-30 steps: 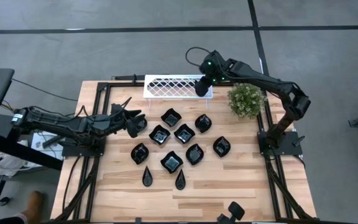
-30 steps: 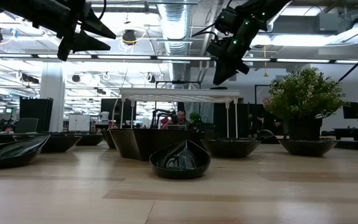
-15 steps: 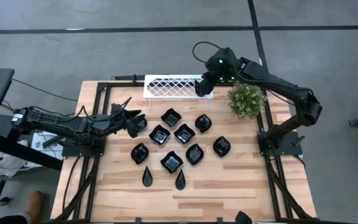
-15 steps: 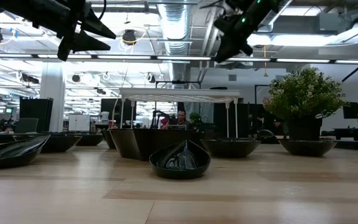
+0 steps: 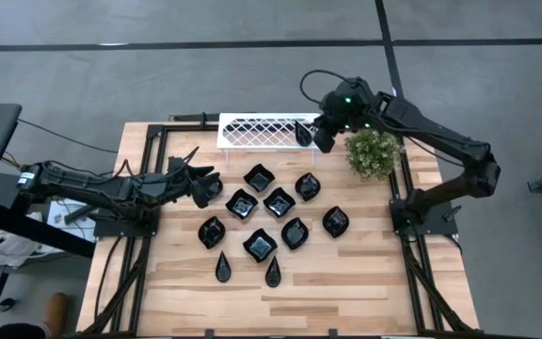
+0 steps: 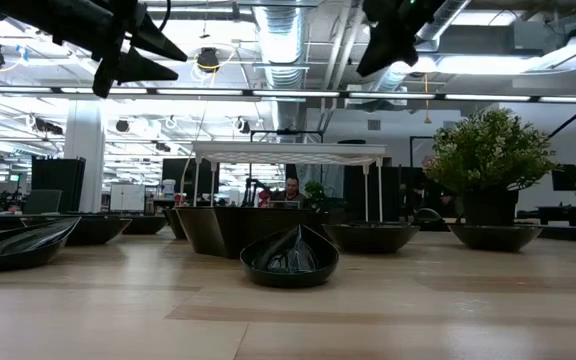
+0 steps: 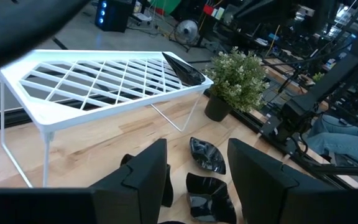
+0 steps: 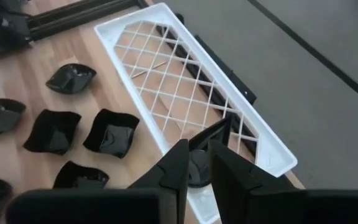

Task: Pick & Place Mini shaped plates
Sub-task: Stack the drop-shaped plate on top of the other drop-shaped plates on the shelf

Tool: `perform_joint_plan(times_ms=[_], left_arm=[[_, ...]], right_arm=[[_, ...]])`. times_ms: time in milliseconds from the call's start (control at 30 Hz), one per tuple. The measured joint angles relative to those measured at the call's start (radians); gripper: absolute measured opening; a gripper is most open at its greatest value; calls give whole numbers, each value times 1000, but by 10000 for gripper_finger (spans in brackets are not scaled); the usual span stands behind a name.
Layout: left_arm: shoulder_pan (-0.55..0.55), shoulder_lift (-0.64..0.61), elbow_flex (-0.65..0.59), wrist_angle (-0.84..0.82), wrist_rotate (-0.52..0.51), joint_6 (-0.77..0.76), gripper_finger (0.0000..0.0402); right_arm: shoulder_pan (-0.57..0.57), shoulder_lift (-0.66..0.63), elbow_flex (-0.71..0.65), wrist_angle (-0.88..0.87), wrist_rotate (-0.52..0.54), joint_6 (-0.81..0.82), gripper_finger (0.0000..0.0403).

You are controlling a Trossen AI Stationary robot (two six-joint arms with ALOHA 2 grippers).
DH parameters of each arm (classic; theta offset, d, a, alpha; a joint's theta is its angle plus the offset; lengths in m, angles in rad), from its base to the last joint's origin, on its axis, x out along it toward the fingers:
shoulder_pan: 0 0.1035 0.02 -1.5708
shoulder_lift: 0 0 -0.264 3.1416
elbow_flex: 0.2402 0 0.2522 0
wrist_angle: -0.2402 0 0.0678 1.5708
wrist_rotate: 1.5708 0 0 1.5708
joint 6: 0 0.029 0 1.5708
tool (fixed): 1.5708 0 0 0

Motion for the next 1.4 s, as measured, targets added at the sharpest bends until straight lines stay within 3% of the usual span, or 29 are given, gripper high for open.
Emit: perform_joint_plan(times_ms=[333, 833, 967, 1200, 1400], left_arm=[[0, 0, 0, 14, 0, 0, 172], [0, 0, 0, 28, 0, 0, 172], [0, 0, 0, 46, 35, 0, 172], [-1, 0, 0, 72, 237, -2, 172], [-56, 0, 4, 83, 244, -19, 172]], right_arm=[[64, -119, -12, -29, 0, -8, 56], [163, -557, -632, 336, -8, 246, 56], [210, -646, -729, 416, -8, 295, 56], [249, -763, -841, 480, -4, 350, 56], [248, -825, -936, 549, -4, 384, 56]])
